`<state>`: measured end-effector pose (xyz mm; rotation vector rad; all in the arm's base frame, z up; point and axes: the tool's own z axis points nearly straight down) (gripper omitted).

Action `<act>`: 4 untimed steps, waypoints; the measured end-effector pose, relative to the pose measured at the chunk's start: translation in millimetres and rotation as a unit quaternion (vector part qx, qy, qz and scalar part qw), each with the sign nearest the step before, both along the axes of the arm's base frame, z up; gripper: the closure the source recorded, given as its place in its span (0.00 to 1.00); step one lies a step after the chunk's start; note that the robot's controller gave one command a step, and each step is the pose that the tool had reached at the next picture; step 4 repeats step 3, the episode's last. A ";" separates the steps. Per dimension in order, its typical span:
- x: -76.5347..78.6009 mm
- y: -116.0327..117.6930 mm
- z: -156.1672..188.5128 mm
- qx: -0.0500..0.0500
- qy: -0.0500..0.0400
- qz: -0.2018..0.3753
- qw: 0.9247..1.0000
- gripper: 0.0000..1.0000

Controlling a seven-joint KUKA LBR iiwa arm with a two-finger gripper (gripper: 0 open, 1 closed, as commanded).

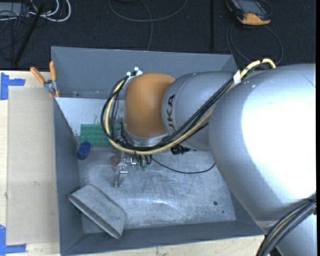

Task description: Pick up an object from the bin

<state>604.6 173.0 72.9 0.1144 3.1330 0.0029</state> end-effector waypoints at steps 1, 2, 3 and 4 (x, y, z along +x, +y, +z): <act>4.8 -30.1 0.3 0.002 0.001 -0.029 1.000 0.00; 7.2 -30.0 3.0 0.001 -0.004 -0.027 1.000 1.00; 9.9 -26.7 132.4 0.001 -0.001 -0.025 1.000 1.00; 9.9 -26.7 132.4 0.001 -0.001 -0.025 1.000 1.00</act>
Offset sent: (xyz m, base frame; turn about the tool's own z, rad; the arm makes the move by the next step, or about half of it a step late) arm 0.0026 -0.0325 -0.0029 0.0592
